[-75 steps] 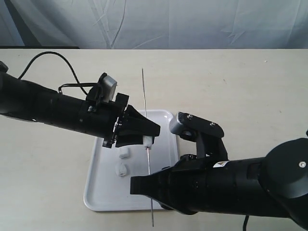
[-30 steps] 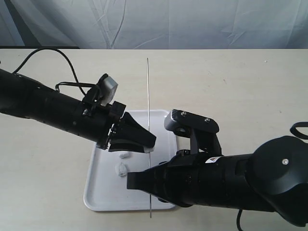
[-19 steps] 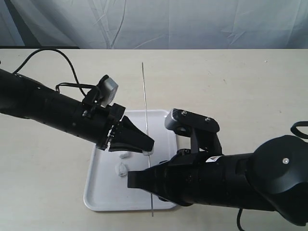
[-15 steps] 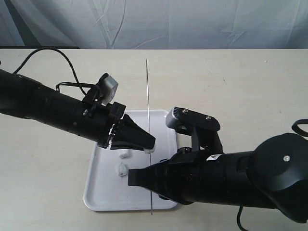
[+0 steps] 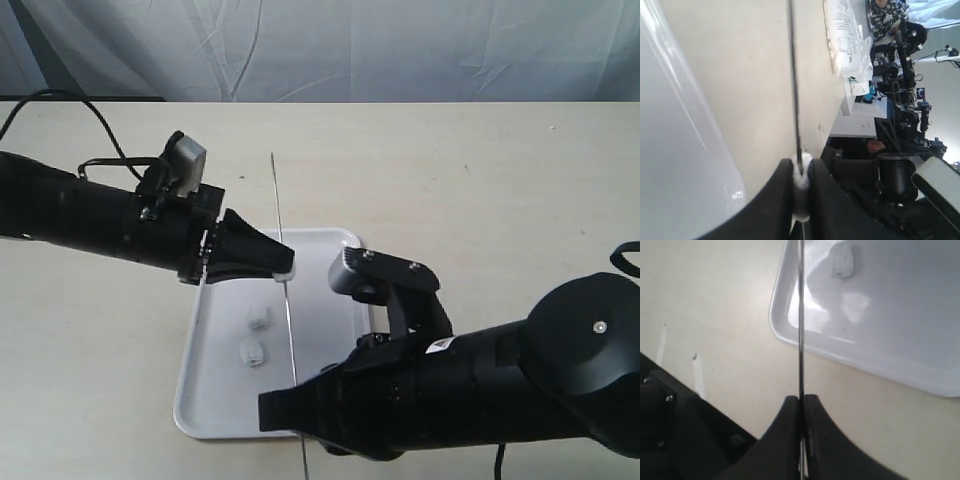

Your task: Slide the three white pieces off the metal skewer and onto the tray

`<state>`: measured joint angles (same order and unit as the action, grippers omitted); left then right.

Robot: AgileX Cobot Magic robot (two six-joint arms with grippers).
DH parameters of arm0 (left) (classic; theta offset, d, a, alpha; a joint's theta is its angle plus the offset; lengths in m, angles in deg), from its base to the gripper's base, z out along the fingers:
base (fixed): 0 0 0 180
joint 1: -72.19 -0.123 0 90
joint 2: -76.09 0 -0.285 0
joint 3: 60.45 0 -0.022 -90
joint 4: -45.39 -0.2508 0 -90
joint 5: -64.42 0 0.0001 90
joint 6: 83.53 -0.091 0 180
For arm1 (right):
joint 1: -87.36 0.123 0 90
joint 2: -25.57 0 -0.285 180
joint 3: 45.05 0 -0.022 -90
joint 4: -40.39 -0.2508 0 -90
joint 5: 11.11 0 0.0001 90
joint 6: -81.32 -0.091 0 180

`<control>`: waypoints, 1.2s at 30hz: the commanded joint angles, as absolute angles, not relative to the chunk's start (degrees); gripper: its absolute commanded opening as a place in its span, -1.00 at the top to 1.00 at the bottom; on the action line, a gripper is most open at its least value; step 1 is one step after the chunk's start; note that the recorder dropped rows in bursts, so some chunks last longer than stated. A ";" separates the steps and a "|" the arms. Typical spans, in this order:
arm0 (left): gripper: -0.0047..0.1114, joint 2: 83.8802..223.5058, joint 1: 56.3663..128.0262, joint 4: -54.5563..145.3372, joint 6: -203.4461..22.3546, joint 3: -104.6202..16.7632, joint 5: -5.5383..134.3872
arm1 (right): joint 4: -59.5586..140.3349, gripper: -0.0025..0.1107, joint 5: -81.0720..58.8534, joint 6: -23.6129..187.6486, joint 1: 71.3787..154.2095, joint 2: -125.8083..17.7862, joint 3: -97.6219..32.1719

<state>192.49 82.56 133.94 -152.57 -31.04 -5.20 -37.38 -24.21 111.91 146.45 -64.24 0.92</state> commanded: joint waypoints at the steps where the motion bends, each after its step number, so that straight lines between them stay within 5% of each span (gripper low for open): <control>1: 0.92 191.92 78.55 145.34 -154.39 -32.94 1.78 | -33.94 0.97 -41.31 112.81 147.49 -64.22 2.29; 18: 0.92 191.92 64.06 145.34 -156.10 -35.56 3.84 | -32.97 0.97 -49.89 112.81 147.49 -64.09 2.29; 26: 0.92 191.92 65.51 138.44 -153.87 -35.56 3.67 | -32.79 0.97 -44.18 112.81 147.36 -62.31 2.16; 33: 0.92 191.92 65.03 135.01 -148.62 -35.56 -4.40 | -26.90 0.97 -25.39 112.81 147.36 -56.49 2.16; 36: 0.92 191.92 65.03 134.79 -147.31 -35.56 -5.54 | -27.14 0.83 -22.63 112.53 147.36 -56.11 2.16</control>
<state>192.40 65.10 135.11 -148.85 -35.51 -3.20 -27.84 -25.96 112.12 147.52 -56.79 2.26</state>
